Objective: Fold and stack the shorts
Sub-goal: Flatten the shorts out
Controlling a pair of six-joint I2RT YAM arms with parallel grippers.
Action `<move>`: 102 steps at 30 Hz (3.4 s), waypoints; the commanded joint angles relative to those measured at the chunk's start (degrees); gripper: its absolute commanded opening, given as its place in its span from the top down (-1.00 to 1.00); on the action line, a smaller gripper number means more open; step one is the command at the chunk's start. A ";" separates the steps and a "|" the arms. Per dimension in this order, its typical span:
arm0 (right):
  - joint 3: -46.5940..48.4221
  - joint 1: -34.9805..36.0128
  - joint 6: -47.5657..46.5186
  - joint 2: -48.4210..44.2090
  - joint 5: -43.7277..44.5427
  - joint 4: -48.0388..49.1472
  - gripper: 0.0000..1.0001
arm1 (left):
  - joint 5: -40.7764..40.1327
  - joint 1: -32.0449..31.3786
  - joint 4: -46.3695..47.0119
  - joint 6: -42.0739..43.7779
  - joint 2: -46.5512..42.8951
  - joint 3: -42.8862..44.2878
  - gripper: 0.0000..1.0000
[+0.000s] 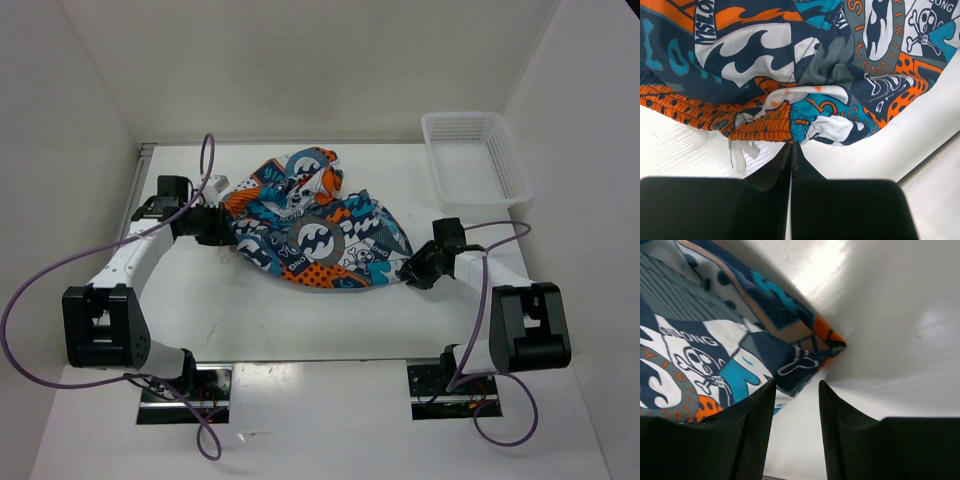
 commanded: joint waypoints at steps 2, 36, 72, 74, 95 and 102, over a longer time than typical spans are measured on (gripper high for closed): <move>-1.64 -0.41 0.44 -2.01 1.67 -0.58 0.09 | 1.78 -0.09 -0.46 0.25 2.96 3.46 1.00; 9.78 0.11 0.70 5.46 2.11 -0.32 1.00 | -5.54 -2.46 0.33 0.25 6.42 11.93 -0.70; 9.26 0.11 -1.49 0.63 2.64 -3.04 0.98 | 3.38 -6.33 45.95 0.25 17.21 -15.25 -0.97; 9.26 0.11 -1.49 0.63 2.64 -3.04 0.98 | 2.84 -6.33 44.90 0.25 17.73 -13.86 -0.98; 13.99 0.11 -4.30 -0.60 2.11 -5.76 0.96 | 2.47 -5.64 23.50 0.25 15.98 5.88 1.00; 21.30 0.11 -10.02 -1.56 0.79 -11.82 0.98 | 9.25 2.10 1.32 0.25 15.10 19.46 1.00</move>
